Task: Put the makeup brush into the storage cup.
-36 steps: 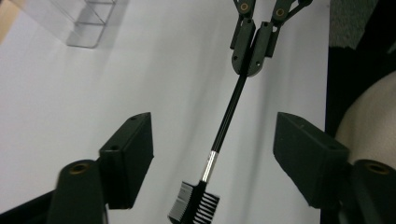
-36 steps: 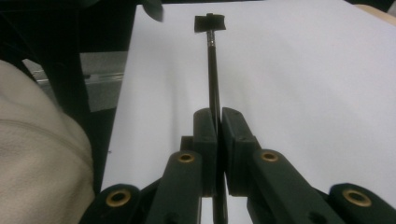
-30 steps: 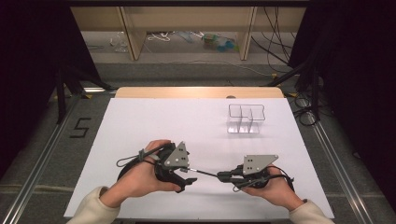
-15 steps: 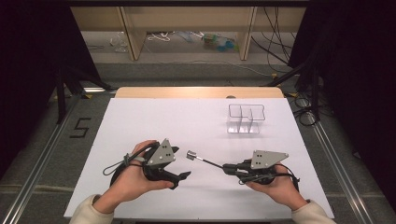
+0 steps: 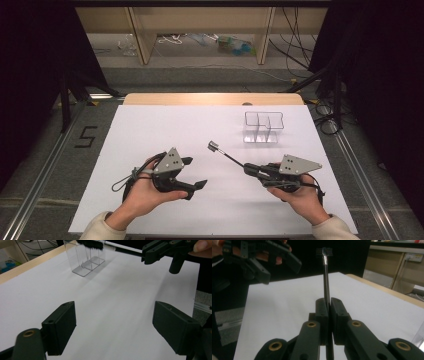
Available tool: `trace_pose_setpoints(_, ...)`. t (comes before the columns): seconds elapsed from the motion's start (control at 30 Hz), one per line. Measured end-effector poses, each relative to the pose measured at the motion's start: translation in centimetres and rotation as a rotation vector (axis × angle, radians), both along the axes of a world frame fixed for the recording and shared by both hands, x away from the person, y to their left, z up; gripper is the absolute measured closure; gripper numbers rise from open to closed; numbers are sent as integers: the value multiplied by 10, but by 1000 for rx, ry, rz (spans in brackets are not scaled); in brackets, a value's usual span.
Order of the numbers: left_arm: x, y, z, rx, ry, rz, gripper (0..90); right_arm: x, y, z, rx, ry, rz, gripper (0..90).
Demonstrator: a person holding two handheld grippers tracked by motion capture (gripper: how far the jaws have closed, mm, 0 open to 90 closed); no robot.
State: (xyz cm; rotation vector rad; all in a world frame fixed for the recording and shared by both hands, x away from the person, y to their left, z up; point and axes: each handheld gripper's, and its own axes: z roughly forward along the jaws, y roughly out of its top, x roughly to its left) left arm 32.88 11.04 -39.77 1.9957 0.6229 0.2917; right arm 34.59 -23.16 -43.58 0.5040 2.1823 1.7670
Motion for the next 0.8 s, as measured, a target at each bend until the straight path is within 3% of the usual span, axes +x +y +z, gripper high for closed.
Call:
trace_pose_setpoints(0.07,0,-1,-2,-24,4,12,199,0,-1,2,6,10,-3,858)
trace_pose_setpoints(0.1,1,-2,-2,-33,4,10,202,1,0,1,41,-3,-7,858)
trace_pose_setpoints(0.37,5,-8,-6,-135,22,14,208,0,2,5,81,-1,-39,858)
trace_pose_setpoints(0.43,5,-10,-7,-169,43,24,215,2,3,6,86,-18,-33,858)
trace_pose_setpoints(0.5,6,-12,-7,-199,51,21,225,-1,3,7,66,17,-33,858)
trace_pose_setpoints(0.57,7,-15,-6,-223,48,23,237,1,5,7,77,-13,-34,858)
trace_pose_setpoints(0.6,8,-16,-6,-237,55,23,244,0,7,7,92,-7,-30,858)
trace_pose_setpoints(0.8,13,-25,-3,-308,59,29,292,0,7,8,78,-8,-29,858)
